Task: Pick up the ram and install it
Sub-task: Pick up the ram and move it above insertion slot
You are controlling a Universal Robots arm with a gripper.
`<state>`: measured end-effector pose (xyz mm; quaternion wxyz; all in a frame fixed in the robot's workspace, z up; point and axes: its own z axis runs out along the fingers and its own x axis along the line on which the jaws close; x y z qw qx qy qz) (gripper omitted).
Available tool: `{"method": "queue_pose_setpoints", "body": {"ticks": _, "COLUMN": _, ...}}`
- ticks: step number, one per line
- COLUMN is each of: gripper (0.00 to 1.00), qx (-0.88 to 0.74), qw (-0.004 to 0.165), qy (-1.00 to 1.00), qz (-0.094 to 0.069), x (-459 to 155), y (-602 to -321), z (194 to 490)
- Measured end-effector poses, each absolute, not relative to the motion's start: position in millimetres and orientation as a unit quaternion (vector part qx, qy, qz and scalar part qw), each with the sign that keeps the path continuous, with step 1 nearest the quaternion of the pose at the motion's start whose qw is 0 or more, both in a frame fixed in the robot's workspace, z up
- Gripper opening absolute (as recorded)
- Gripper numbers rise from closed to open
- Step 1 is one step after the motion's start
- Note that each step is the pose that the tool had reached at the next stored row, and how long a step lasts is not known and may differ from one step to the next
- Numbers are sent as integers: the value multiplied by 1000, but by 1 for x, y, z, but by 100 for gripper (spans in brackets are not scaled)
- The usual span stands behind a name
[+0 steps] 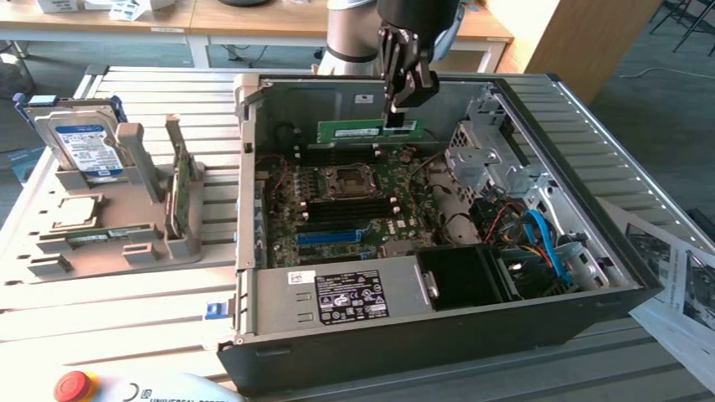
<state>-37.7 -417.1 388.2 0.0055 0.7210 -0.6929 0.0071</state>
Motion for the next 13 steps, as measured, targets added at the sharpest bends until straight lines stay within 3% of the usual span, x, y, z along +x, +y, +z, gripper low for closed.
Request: {"method": "queue_pose_setpoints", "body": {"ticks": 13, "gripper": 12, "qx": 715, "qw": 1, "qy": -699, "qz": 10, "x": -38, "y": -417, "z": 387}}
